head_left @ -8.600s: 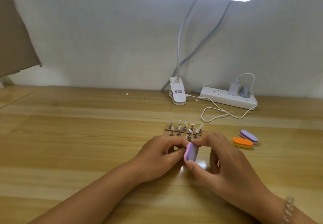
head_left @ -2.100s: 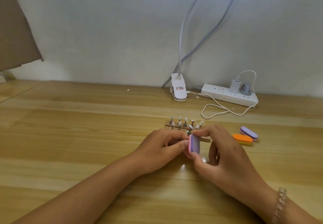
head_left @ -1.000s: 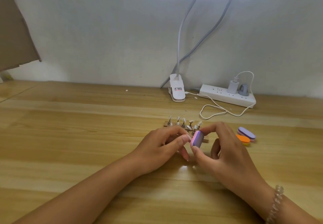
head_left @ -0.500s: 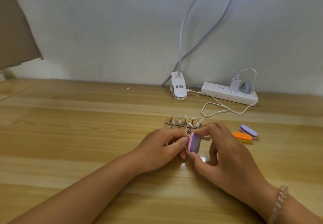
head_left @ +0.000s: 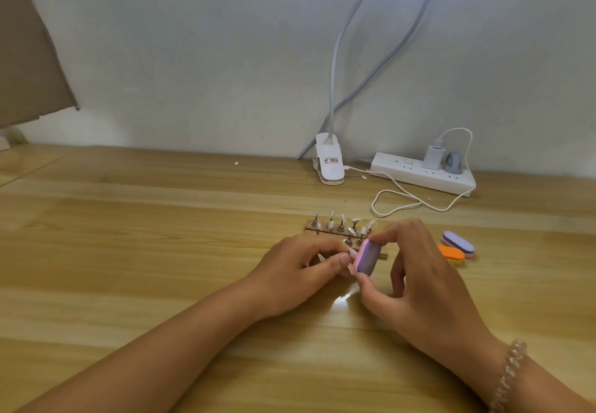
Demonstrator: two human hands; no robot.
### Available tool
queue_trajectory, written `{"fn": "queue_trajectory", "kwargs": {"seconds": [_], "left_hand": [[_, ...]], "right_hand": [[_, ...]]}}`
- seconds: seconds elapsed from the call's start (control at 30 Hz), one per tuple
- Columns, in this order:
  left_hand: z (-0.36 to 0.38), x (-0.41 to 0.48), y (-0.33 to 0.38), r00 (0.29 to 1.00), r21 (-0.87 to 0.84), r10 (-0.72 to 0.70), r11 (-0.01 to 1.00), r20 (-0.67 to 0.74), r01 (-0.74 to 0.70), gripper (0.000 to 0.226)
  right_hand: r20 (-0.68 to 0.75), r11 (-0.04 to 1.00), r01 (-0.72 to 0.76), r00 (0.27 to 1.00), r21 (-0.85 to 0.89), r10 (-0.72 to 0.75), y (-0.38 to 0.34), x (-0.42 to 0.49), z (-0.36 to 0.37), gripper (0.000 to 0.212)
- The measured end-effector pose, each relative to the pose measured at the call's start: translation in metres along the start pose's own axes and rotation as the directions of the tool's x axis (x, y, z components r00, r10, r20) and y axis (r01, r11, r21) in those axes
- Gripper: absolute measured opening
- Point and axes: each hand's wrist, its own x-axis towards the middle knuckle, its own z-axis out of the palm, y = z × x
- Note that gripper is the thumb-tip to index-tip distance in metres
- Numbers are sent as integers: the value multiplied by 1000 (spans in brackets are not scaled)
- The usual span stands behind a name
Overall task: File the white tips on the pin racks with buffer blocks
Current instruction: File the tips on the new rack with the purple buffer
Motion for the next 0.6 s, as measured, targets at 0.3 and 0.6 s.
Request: {"fn": "queue_trajectory", "kwargs": {"seconds": [0.3, 0.6], "left_hand": [[-1, 0, 4, 999, -90, -38, 995, -17, 37, 23], [-1, 1, 4, 999, -113, -46, 993, -17, 44, 24]], "right_hand": [[74, 999, 1, 997, -40, 2, -3, 0, 1, 34], [109, 995, 28, 994, -95, -18, -7, -1, 1, 33]]}}
